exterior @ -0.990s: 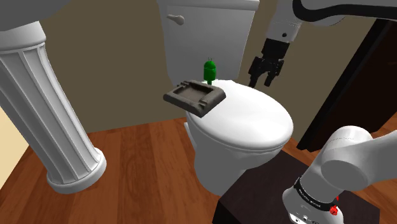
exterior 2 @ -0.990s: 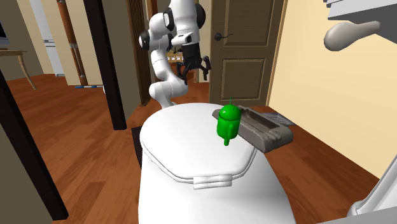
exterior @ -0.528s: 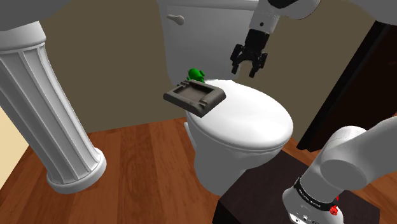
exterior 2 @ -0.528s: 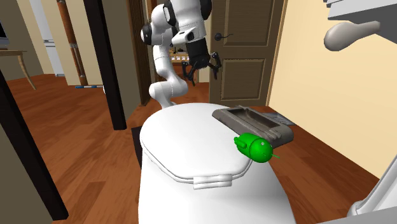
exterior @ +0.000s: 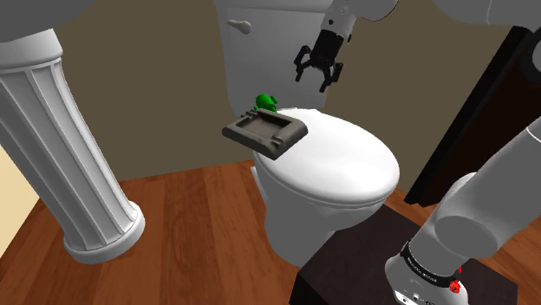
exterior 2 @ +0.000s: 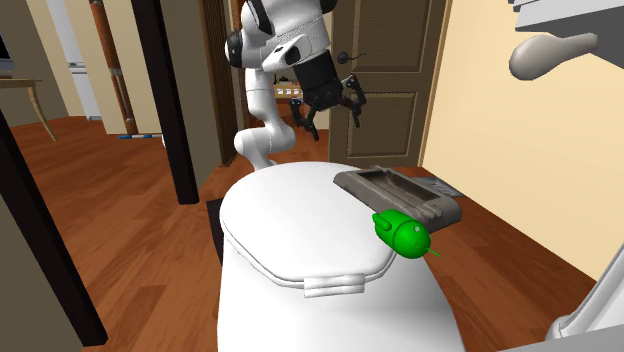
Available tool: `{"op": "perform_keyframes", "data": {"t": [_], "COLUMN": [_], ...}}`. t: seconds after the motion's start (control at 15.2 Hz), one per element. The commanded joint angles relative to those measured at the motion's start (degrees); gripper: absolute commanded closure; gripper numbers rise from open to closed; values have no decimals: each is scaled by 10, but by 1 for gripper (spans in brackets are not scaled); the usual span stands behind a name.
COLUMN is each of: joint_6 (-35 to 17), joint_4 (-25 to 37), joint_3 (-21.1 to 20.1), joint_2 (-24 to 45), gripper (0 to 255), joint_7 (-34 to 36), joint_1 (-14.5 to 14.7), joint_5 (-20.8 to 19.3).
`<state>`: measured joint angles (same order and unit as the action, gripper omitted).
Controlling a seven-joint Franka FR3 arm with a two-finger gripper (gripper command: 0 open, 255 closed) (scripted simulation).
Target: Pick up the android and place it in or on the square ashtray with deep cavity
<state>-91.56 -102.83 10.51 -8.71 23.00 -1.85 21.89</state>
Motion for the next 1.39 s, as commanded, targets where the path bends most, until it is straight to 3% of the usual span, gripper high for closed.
{"op": "perform_keyframes", "data": {"t": [0.0, 0.4, 0.92, 1.32], "joint_6": [11, 49, -11, -11], "joint_4": [54, 203, 135, 135], "joint_3": [12, 41, 30, 30], "joint_2": [50, 183, 169, 169], "gripper": [0, 0, 0, 0], "joint_7": [18, 71, 66, 66], "joint_1": [-7, -41, -23, -24], "joint_5": [28, 111, 108, 108]}}
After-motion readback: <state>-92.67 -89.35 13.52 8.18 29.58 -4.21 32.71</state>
